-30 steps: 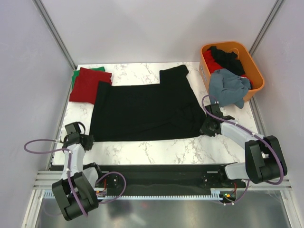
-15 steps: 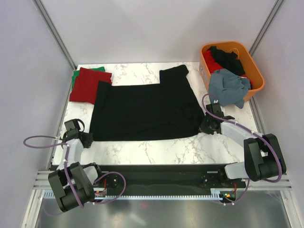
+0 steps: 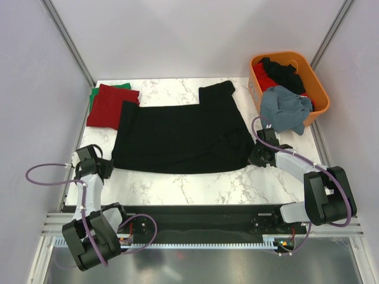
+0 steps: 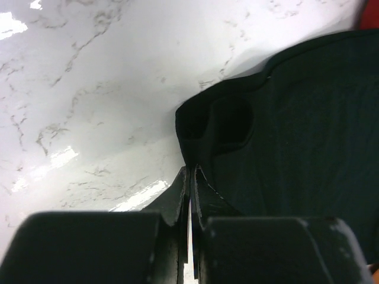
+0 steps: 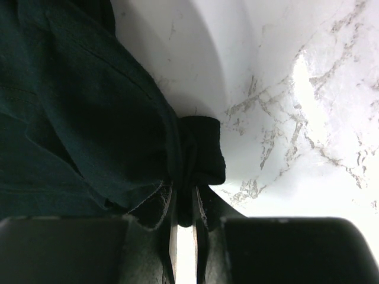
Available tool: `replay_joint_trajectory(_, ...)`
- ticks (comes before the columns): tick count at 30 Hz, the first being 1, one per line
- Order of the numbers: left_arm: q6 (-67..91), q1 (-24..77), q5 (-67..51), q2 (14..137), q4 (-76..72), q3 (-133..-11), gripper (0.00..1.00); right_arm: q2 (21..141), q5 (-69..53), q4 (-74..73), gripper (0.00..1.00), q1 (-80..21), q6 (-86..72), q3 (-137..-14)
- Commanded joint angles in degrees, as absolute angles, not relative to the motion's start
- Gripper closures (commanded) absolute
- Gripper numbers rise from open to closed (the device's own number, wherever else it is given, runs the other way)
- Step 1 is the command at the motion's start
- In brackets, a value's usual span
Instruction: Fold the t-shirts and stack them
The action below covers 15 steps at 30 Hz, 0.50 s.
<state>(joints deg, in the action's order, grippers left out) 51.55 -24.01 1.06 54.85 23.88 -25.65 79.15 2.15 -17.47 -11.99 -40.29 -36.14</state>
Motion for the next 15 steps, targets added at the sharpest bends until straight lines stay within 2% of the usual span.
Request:
replay_joint_trajectory(1,48.61,-24.17,0.62,55.37,22.15,-29.18,0.98,79.98,1.67,-19.60,1.00,-11.78,-39.37,-36.73)
replay_joint_trajectory(4,48.95,-24.08,0.26,58.95,22.15,-30.49,0.98,81.47,0.79,-21.43,1.00,-11.86,-39.20,-39.53)
replay_joint_trajectory(6,49.22,-24.17,-3.94,61.33,22.15,-32.51,0.98,82.53,0.18,-23.72,1.00,-11.78,-38.41,-43.22)
replay_joint_trajectory(9,47.90,-24.17,-7.56,65.47,26.87,-42.24,0.98,80.35,1.48,-30.57,1.00,-11.86,-36.74,-54.81)
replay_joint_trajectory(11,48.07,-24.26,-5.81,64.26,32.33,-50.34,0.98,75.69,3.77,-34.09,1.00,-11.86,-36.47,-62.03)
replay_joint_trajectory(15,48.34,-24.87,-4.66,59.16,34.97,-55.02,0.98,71.99,5.98,-40.24,1.00,-11.78,-35.95,-67.06)
